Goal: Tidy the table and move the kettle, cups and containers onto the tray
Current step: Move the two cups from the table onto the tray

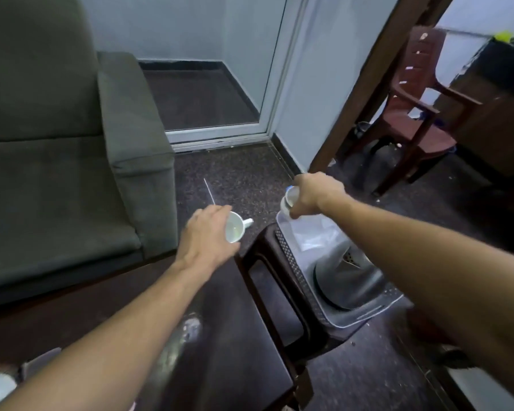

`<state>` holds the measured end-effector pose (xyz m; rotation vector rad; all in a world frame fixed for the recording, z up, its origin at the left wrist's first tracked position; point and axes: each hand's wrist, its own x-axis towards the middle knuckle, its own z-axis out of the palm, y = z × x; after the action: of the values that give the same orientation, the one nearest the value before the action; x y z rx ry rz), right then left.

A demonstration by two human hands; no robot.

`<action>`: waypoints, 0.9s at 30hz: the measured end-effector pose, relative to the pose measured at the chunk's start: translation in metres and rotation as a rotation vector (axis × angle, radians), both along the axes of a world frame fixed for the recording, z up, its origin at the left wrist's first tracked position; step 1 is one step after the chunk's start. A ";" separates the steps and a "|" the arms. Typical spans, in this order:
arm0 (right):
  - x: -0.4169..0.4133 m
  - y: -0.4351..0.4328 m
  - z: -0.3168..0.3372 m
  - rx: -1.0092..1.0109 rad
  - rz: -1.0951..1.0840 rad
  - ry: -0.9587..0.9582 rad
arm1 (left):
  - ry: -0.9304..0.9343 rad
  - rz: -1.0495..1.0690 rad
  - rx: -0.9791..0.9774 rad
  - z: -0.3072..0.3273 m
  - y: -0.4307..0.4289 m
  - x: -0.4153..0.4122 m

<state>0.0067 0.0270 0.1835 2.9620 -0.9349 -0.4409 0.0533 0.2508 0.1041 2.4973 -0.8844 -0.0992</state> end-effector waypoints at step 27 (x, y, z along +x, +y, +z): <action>-0.012 -0.220 -0.131 0.050 0.448 0.236 | 0.096 -0.305 0.145 -0.088 -0.243 -0.021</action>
<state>-0.0049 -0.1930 0.0522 2.9435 -0.2311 -0.7741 0.0325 0.0081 0.0161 2.4441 -1.2503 -0.3943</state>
